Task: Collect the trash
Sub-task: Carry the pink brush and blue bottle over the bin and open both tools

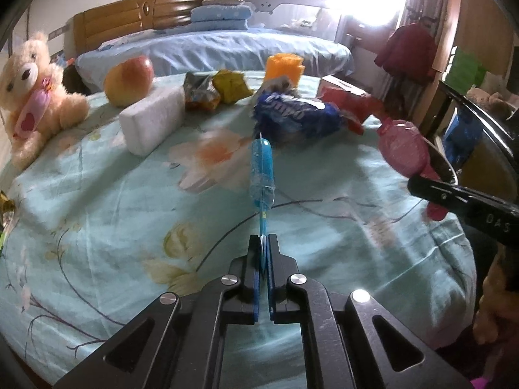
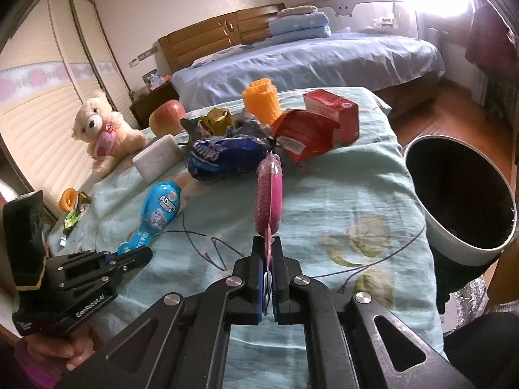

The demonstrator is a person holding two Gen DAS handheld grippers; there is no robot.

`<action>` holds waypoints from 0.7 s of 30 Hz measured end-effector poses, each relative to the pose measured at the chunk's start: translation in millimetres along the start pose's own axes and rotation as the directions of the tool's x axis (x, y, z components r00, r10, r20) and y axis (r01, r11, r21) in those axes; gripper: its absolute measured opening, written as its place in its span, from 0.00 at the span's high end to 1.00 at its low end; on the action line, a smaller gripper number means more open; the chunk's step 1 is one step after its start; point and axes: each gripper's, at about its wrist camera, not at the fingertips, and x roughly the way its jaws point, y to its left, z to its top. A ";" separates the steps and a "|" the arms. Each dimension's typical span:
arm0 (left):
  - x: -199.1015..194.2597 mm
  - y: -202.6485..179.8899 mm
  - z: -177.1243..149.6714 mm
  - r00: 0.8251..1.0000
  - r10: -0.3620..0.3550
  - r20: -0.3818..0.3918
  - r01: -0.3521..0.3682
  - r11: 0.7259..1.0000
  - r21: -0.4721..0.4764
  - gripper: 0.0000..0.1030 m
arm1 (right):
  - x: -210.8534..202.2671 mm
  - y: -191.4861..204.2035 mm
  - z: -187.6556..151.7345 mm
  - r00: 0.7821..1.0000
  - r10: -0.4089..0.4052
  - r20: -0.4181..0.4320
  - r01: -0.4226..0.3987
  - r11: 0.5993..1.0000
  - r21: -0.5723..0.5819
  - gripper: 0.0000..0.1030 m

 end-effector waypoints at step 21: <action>25.1 -79.9 35.8 0.993 -0.120 -0.010 0.120 0.986 0.116 0.98 | -27.0 -76.4 1.2 0.996 -0.079 0.029 0.075 0.989 0.128 0.97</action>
